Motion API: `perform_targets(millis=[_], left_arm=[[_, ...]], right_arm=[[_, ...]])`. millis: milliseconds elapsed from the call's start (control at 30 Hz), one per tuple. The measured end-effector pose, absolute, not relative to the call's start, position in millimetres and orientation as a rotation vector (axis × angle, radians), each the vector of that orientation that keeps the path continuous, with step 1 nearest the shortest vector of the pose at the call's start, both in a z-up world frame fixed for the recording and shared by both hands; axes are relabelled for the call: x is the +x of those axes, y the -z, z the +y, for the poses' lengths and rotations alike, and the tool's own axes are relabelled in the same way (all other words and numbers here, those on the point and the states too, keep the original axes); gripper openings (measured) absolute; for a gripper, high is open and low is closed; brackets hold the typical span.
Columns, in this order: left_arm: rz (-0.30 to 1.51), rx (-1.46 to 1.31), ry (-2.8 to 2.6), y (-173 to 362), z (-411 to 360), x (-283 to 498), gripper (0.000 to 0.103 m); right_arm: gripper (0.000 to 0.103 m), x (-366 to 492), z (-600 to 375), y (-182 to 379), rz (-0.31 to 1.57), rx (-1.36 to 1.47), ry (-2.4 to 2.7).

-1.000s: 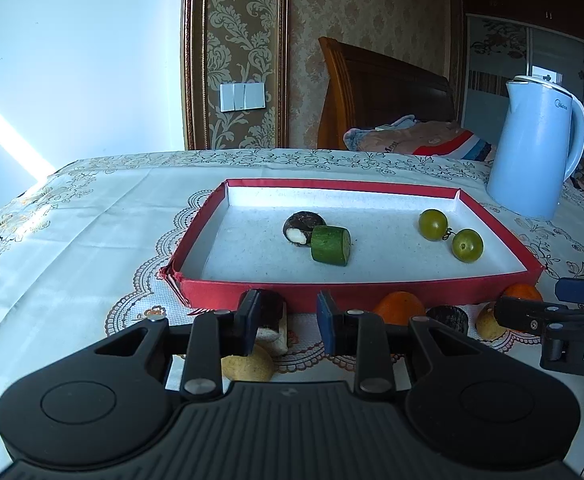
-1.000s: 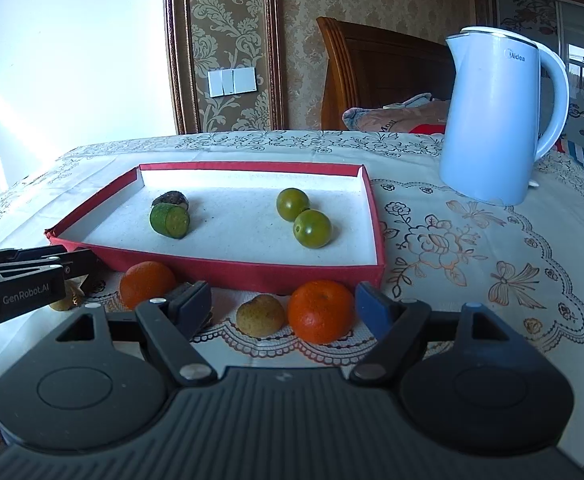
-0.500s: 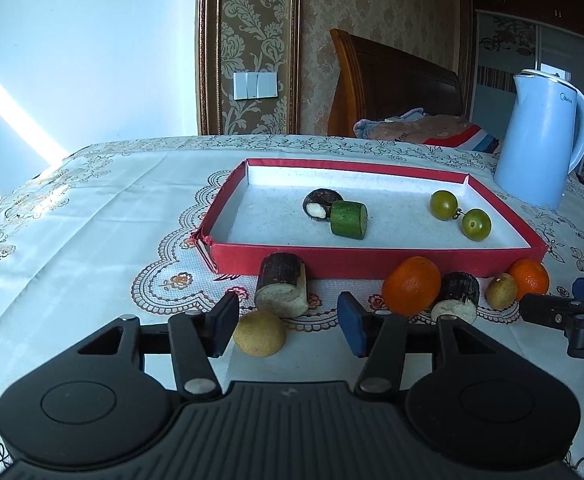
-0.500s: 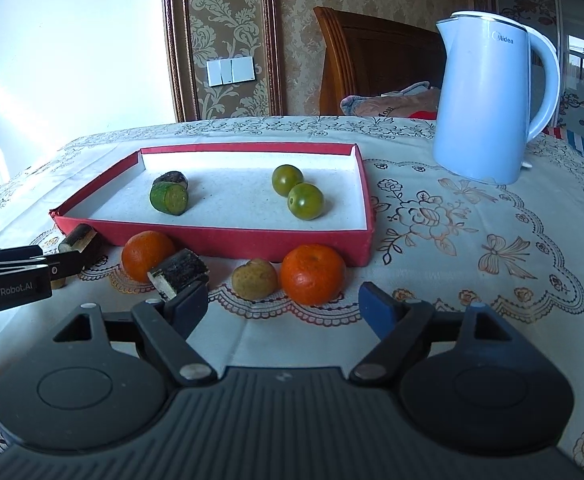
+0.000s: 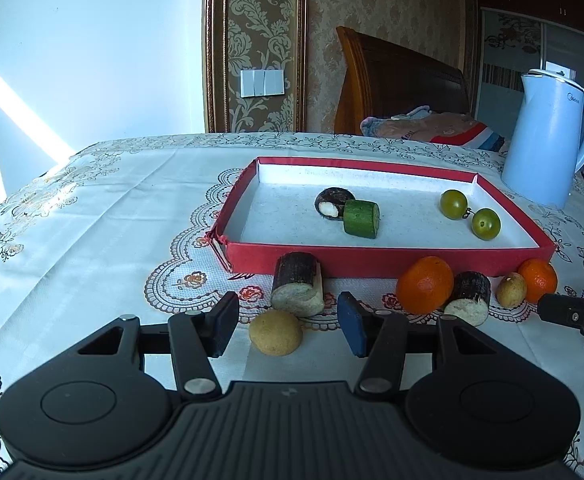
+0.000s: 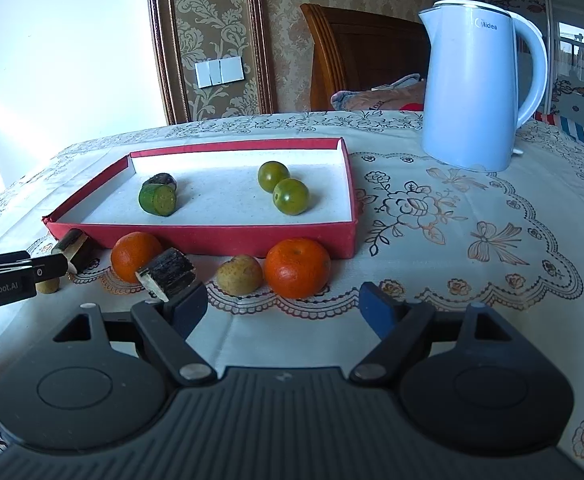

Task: Organize fruits
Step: 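Lower left tool onto the small yellow potato and close it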

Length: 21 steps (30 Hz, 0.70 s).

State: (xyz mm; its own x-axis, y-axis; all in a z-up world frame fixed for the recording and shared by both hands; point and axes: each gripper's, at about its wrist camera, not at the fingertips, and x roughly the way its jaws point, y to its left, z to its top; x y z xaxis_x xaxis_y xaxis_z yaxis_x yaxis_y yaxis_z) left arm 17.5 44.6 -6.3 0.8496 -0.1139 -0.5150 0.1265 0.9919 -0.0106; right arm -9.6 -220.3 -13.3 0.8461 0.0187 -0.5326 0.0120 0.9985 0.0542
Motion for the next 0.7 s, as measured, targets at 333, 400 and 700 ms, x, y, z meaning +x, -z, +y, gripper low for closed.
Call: perform_targets(millis=[333,400,700], left_arm=[[0.592,0.041,0.118,13.6,53.5,18.8,0.053],[0.596,0.041,0.107,13.9,53.9,21.6,0.053],[0.621,0.066,0.114,17.7,50.5,29.0,0.053]], right_arm=[[0.084,-8.9,-221.7,14.2,0.563,0.067,-0.008],[0.084,-8.3,-222.0,14.5,0.565,0.07,-0.009],[0.084,-7.3,-221.7,15.4,0.568,0.066,-0.006]])
